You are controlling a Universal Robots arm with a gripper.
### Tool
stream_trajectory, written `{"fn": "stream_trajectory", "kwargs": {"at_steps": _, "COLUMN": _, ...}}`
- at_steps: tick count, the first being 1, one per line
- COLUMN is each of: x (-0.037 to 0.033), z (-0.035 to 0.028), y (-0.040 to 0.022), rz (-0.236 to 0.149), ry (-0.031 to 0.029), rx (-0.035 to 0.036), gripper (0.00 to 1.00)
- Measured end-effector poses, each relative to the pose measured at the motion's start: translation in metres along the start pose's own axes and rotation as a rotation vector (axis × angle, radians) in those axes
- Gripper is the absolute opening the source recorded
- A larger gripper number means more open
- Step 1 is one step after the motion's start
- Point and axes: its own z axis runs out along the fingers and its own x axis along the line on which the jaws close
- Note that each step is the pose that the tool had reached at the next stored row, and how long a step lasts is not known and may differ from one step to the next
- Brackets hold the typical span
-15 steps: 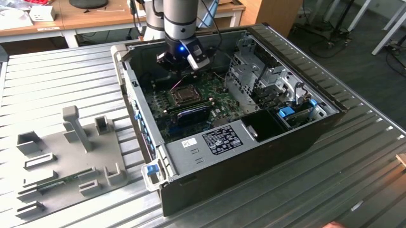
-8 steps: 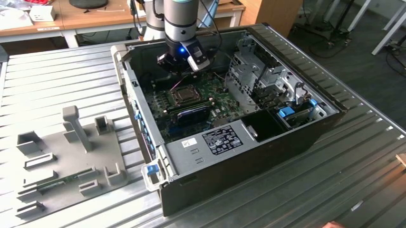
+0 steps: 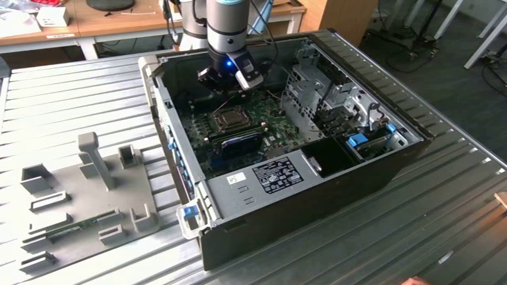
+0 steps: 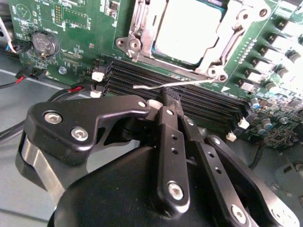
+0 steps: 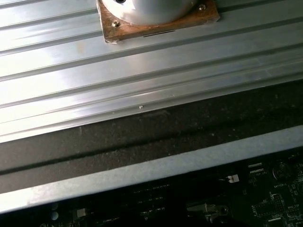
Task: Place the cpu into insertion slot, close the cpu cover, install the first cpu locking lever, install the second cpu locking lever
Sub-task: 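Install the first cpu locking lever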
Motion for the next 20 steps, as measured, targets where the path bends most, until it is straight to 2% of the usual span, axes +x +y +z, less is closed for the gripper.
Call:
{"fn": "stream_trajectory", "kwargs": {"at_steps": 7, "x": -0.0032, "z": 0.0013, "y": 0.0005, "rz": 0.000, "ry": 0.0001, "rx": -0.0004, "gripper": 0.10}}
{"fn": "stream_trajectory", "kwargs": {"at_steps": 20, "x": -0.0059, "z": 0.0095, "y": -0.0011, "rz": 0.000, "ry": 0.0002, "rx": -0.0002, "gripper": 0.10}}
